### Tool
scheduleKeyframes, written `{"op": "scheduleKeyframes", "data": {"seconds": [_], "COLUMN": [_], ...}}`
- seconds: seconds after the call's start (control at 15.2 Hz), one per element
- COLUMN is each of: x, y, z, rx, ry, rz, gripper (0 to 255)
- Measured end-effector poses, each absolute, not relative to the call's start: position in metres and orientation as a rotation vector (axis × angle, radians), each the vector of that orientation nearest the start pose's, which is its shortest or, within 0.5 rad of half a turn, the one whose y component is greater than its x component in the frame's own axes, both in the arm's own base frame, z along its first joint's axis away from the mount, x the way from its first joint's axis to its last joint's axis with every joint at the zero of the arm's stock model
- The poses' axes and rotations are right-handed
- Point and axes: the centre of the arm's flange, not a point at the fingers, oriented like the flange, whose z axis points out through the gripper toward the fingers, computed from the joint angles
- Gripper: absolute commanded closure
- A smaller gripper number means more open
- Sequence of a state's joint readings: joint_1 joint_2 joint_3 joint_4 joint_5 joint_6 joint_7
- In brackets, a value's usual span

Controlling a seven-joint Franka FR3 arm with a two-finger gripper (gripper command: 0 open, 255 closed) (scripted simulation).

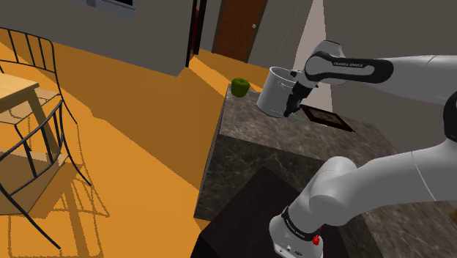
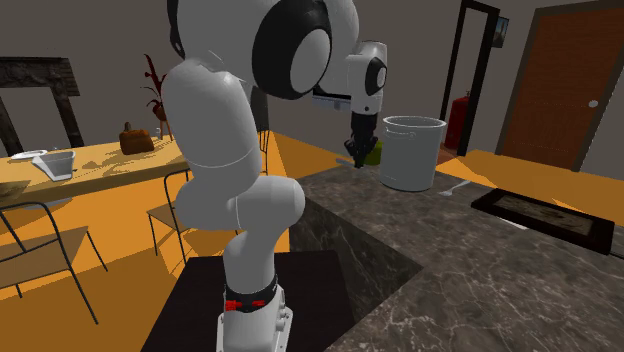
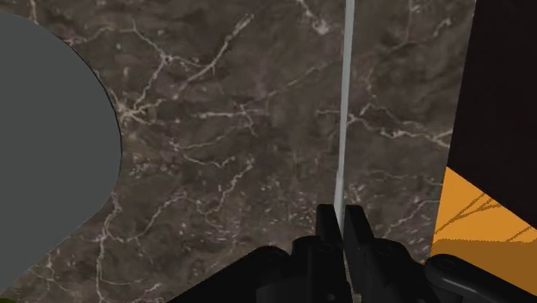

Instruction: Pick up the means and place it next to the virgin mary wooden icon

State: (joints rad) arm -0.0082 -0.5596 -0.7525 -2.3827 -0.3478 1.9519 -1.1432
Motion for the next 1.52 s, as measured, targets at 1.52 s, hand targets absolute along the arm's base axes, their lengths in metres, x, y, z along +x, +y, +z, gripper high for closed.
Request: {"op": "scheduleKeyframes", "data": {"seconds": [1.52], "x": [0.086], "y": [-0.566], "z": [0.467], "rx": [-2.993], "ry": [-0.913], "rz": [-0.081], "gripper": [255]}}
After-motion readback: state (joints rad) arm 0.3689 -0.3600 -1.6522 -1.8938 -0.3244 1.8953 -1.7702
